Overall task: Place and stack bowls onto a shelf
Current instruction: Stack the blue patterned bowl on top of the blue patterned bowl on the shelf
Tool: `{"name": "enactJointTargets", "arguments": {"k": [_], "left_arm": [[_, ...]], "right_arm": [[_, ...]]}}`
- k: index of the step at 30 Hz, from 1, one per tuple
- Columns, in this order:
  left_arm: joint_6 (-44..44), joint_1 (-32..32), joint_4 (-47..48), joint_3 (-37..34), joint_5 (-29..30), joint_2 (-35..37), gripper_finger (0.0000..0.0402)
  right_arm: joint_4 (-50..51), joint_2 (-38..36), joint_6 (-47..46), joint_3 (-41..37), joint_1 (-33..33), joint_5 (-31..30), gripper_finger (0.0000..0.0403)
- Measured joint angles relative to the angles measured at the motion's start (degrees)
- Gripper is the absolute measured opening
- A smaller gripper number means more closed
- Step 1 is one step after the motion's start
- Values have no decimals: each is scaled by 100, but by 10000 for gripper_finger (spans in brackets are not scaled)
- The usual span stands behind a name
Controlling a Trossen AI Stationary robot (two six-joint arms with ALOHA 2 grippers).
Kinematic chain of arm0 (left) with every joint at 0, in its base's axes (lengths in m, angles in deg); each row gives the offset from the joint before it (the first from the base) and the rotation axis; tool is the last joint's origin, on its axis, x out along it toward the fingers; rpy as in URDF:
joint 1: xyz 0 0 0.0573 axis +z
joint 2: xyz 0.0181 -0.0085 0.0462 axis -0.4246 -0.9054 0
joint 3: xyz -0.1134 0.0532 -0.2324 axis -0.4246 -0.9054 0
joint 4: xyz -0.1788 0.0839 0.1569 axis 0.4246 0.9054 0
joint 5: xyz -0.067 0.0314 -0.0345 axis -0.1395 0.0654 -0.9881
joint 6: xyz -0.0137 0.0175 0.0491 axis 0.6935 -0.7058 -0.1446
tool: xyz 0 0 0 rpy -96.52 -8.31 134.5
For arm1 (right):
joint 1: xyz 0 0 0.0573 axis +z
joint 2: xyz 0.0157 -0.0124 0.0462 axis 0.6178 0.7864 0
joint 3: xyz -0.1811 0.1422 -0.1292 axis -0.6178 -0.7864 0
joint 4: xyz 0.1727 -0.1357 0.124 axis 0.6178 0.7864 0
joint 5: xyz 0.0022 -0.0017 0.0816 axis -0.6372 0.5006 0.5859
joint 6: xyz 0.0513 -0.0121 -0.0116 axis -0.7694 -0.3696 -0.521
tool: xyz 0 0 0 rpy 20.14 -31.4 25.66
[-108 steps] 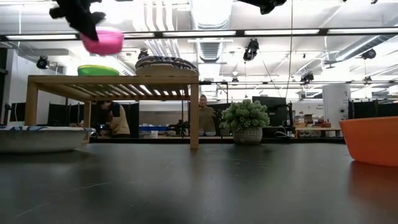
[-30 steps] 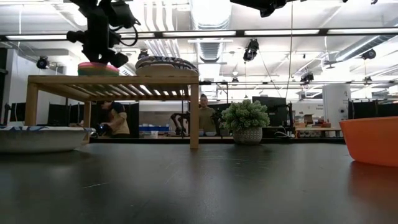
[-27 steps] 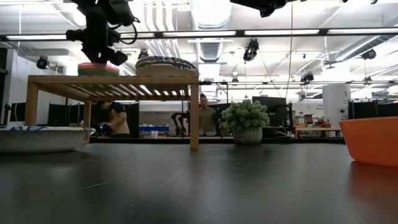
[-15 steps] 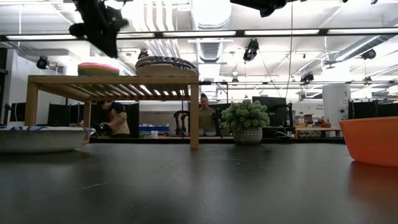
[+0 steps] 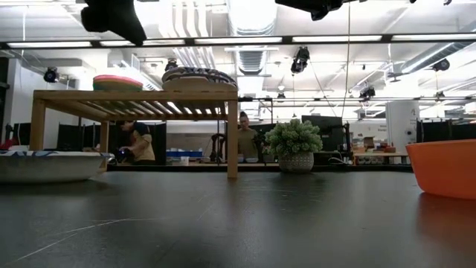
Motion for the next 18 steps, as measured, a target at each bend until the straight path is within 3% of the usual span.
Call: {"name": "enactJointTargets", "arguments": {"k": [8, 11, 18], "left_arm": [[1938, -931, 66, -21, -1157, -741, 77], [2524, -1060, 318, -23, -1606, -1124, 77], [3541, -1080, 1507, -23, -2044, -2011, 93]], "right_arm": [[48, 6, -9, -1, -2, 4, 68], [79, 7, 32, 0, -1, 4, 68], [210, 7, 135, 0, -2, 6, 68]]}}
